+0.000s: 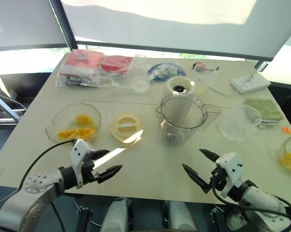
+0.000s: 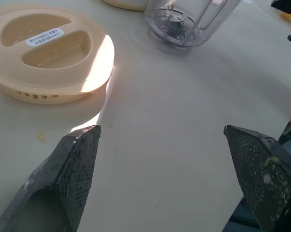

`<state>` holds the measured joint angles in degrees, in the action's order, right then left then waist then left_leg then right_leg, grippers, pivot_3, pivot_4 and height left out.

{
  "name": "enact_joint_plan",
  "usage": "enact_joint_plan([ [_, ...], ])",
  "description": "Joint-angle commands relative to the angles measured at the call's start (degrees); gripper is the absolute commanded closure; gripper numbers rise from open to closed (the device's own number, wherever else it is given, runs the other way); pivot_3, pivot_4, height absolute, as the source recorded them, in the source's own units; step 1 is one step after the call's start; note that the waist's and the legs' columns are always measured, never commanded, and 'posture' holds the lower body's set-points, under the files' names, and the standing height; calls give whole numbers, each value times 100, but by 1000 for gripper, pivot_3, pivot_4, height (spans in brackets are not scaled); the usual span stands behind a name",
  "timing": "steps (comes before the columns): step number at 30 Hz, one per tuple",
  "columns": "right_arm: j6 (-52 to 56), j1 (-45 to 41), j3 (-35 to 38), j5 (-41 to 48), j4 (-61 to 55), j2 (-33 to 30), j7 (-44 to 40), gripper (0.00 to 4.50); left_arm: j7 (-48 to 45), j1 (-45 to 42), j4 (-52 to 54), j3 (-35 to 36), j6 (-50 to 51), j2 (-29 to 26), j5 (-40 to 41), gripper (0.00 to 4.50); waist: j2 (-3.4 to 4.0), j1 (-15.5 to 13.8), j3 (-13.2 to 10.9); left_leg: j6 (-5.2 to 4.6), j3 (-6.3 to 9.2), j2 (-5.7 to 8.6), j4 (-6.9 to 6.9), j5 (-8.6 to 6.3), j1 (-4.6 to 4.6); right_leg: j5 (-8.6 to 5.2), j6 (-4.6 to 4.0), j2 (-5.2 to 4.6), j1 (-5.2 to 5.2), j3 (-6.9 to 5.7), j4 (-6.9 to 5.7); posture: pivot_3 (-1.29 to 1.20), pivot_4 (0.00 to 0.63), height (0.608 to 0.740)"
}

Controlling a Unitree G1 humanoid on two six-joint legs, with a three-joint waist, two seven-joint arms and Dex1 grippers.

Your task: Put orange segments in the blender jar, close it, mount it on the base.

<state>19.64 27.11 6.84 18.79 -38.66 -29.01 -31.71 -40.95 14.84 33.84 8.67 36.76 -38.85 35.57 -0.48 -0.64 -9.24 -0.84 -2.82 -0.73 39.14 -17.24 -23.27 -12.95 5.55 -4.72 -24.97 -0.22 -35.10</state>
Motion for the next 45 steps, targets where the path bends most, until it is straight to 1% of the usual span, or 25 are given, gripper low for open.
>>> enact_joint_plan([
  [1,-11,-44,-17,10,-194,0,33,35,20,-49,157,55,-78,-2,10,243,0,0,0,0,0,0,0,0,2,0,0,1,2,0,0,0,150,740],
  [5,18,-83,-34,14,-212,-15,44,35,16,-65,138,61,-68,-15,12,243,0,1,0,0,0,0,1,0,9,0,0,2,9,0,-1,0,150,740],
  [8,228,-204,20,172,-318,-134,-36,35,-72,-204,-7,125,-110,-157,-76,243,-1,-3,0,0,0,0,2,0,10,0,0,2,10,0,-2,0,150,740],
  [9,457,-296,112,351,-383,-266,-115,35,-167,-327,-137,184,-131,-283,-112,243,0,-2,0,0,0,0,4,0,10,0,0,3,10,0,-3,0,150,740],
  [12,1146,-589,471,1098,-633,-776,-460,35,-537,-748,-564,403,-165,-779,-152,243,-2,-2,-1,-1,0,0,7,1,17,2,-3,5,16,0,-9,0,150,740],
  [16,2097,-1130,1012,2111,-883,-1486,-608,35,-1700,-1307,-1115,590,-504,-2015,-373,243,-12,6,-7,-1,1,-4,7,1,23,4,-6,13,17,-2,-10,0,150,740],
  [17,2239,-1214,1072,2257,-908,-1590,-599,35,-1866,-1389,-1208,590,-564,-2182,-382,243,-11,1,-7,-1,-1,-6,5,1,23,4,-6,14,16,-2,-7,0,150,740],
  [18,2434,-1331,1208,2523,-952,-1741,-599,35,-2109,-1737,-1550,575,-666,-2451,-430,243,-9,0,-6,-1,-1,-6,3,1,22,4,-6,13,16,-2,-5,0,150,740],
  [21,2817,-1595,1477,3105,-1045,-2024,-555,35,-2674,-2672,-2582,282,-1248,-2972,-894,243,-17,-19,-12,0,-1,-4,-2,1,9,3,-5,14,8,-6,0,0,150,740],
  [22,2895,-1673,1485,3214,-1057,-2064,-500,35,-2796,-2855,-2826,171,-1434,-3023,-1032,243,-16,-13,-12,-1,-1,-4,-2,1,3,3,-5,14,3,-7,2,0,150,740],
  [24,3011,-1900,1438,3610,-1083,-1963,-251,35,-3493,-3553,-3740,-333,-2168,-3156,-1503,243,-16,-9,-12,-1,-8,-2,-2,1,5,3,-4,13,6,-6,4,0,150,740],
  [27,3118,-2000,1254,3719,-1133,-1997,-133,35,-4134,-4707,-5150,-1061,-3161,-2964,-2253,243,-17,-9,-12,-2,-16,1,0,2,5,4,-4,13,7,-5,3,0,150,740],
  [29,3074,-1988,1086,3482,-1091,-2013,-57,35,-4366,-5770,-6522,-1593,-3823,-2512,-2854,243,-21,-28,-12,-3,-21,5,4,2,7,4,-3,14,13,-6,0,0,150,740],
  [31,3061,-1990,1030,3449,-1128,-1990,48,35,-4496,-6458,-7568,-1980,-4637,-2135,-3366,243,-32,-53,-12,-4,-20,20,14,3,3,5,-2,17,21,-11,-2,0,150,740],
  [32,3068,-1997,1039,3499,-1160,-1973,99,35,-4530,-6648,-7913,-2106,-5004,-2008,-3551,243,-34,-40,-12,-4,-22,23,17,3,2,6,-1,17,21,-11,0,0,150,740],
  [35,3095,-2006,1078,3689,-1285,-1926,293,35,-4645,-7067,-8786,-2412,-5876,-1572,-3967,243,-45,-8,-17,-5,-23,25,18,3,-1,7,1,10,23,-8,2,0,150,740],
  [38,3144,-1984,1080,3923,-1485,-1934,533,35,-4566,-7271,-9416,-2611,-6525,-1230,-4316,243,-57,1,-23,-11,-17,15,18,-1,-2,14,15,8,19,-6,1,0,150,740],
  [42,3133,-1992,1171,4398,-1728,-1950,993,35,-4295,-7416,-10039,-2794,-6951,-930,-4746,243,-68,1,-29,-13,-7,4,18,-2,-2,20,25,13,13,-8,-8,0,150,740],
  [45,3102,-1974,1203,4546,-1811,-2003,1261,35,-4053,-7475,-10320,-2915,-7139,-821,-5052,243,-73,-7,-29,-12,-2,1,18,-1,-2,20,25,13,14,-10,-11,0,150,740],
])
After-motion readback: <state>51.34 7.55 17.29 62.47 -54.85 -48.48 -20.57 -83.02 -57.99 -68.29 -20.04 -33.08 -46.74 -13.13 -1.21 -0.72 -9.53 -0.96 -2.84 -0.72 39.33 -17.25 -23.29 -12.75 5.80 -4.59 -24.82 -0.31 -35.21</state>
